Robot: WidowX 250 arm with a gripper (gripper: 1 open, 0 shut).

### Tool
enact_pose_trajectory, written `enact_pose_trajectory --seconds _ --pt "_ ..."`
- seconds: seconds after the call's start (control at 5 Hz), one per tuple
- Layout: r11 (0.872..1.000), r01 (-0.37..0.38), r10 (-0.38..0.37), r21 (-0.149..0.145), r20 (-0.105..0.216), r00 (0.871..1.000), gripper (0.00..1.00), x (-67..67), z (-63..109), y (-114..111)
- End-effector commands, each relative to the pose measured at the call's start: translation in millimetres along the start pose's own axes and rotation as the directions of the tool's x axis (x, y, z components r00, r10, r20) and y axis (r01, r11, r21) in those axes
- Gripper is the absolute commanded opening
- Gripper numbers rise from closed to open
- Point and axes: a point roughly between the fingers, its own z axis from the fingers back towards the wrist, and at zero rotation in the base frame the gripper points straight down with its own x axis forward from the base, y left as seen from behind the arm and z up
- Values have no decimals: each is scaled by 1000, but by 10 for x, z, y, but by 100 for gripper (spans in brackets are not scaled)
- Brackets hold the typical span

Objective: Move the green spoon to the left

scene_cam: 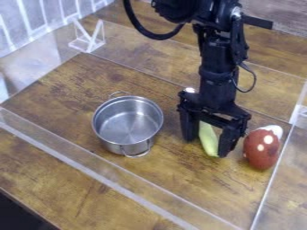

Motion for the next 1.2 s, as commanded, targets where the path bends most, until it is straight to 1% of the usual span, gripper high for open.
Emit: enact_pose_trajectory --seconds 0.0,0.2,0.6,1.0 --pt "1000 -20 20 -6 64 998 100 92 218 78" --pt "998 -62 63 -12 68 996 100 87 254 196" --pt "999 -50 51 -23 70 996 100 82 121 142" --pt "992 -124 127 -36 74 989 100 40 84 250"
